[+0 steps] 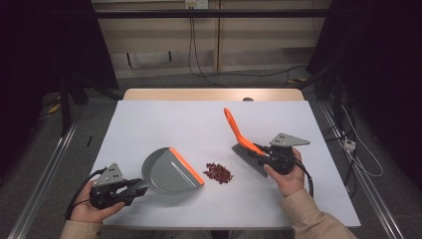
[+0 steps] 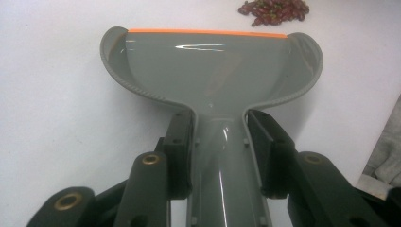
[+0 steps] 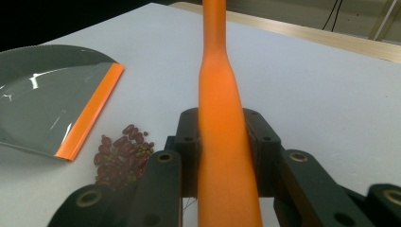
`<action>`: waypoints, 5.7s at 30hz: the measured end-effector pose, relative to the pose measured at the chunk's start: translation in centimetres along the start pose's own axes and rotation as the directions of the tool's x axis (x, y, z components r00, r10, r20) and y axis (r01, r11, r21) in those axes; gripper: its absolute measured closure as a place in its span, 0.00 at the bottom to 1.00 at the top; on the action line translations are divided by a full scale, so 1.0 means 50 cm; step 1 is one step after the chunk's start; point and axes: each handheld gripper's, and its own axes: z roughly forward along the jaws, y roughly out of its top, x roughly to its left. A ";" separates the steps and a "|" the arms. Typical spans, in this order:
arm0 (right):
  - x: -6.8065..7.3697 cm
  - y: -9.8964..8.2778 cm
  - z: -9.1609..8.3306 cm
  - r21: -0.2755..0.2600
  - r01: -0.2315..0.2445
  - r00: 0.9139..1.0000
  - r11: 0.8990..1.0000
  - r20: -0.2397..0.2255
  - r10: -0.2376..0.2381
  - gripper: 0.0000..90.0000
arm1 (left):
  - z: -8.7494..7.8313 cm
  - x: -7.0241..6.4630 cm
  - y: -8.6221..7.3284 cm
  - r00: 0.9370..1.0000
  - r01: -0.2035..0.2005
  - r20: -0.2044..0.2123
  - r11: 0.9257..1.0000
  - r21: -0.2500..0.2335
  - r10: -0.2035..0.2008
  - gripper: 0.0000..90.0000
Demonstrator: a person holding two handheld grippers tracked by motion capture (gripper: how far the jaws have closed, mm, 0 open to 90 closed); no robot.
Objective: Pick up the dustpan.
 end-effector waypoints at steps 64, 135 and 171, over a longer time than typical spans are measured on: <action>0.049 0.000 0.077 0.123 0.095 0.990 0.988 0.094 -0.107 0.77 | 0.077 -0.018 -0.009 0.988 -0.066 0.142 0.996 0.063 0.057 0.62; 0.215 -0.028 0.116 0.063 0.010 0.993 0.998 0.117 -0.017 0.78 | 0.101 -0.052 0.018 0.978 -0.096 0.194 0.991 0.097 0.075 0.69; 0.294 0.003 0.151 -0.027 -0.016 1.000 0.999 0.020 0.017 0.79 | 0.113 -0.069 0.019 0.981 -0.056 0.192 0.994 0.091 0.037 0.70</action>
